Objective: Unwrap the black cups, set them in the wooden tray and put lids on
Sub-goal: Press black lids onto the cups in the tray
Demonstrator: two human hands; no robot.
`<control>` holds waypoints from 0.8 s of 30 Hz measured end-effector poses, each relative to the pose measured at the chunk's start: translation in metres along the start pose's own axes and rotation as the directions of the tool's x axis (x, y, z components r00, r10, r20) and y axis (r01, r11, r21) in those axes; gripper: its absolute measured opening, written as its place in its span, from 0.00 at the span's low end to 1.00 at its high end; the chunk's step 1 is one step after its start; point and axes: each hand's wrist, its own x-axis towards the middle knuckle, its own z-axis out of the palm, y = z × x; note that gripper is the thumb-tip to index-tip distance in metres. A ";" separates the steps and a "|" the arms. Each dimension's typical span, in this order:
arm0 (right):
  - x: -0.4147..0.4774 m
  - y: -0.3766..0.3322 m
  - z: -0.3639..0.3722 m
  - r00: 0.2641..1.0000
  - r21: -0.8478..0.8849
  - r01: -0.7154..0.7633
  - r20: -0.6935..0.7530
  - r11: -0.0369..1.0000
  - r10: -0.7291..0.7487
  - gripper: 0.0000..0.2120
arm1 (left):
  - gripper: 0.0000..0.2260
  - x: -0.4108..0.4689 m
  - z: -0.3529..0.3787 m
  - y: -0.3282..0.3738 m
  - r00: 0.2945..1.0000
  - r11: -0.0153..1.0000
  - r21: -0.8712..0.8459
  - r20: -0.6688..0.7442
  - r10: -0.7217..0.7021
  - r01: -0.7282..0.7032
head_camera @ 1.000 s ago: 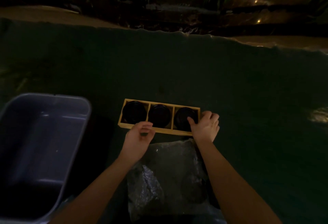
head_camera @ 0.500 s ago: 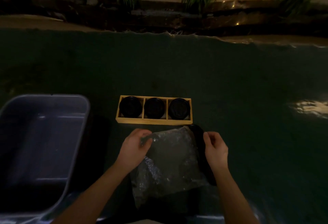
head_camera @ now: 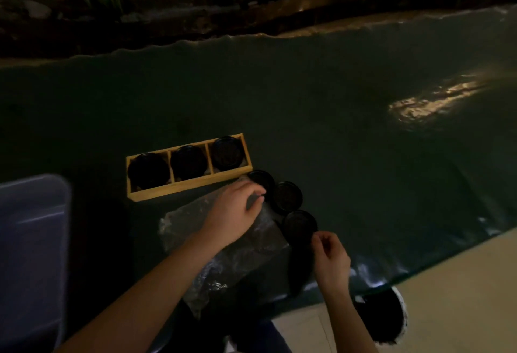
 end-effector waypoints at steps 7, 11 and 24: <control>-0.010 0.023 -0.005 0.998 0.005 -0.062 0.001 0.998 0.062 0.07 | 0.09 0.040 0.058 0.019 0.954 0.992 0.023 0.278 0.110 -0.121; -0.011 0.024 -0.004 0.997 -0.012 -0.075 0.021 0.997 0.075 0.10 | 0.09 0.053 0.084 0.010 0.886 0.984 0.128 0.461 0.050 -0.123; 0.003 0.028 0.004 0.996 -0.025 -0.066 0.058 0.997 0.067 0.13 | 0.11 0.024 0.109 -0.035 0.866 0.885 0.436 0.493 -0.084 -0.162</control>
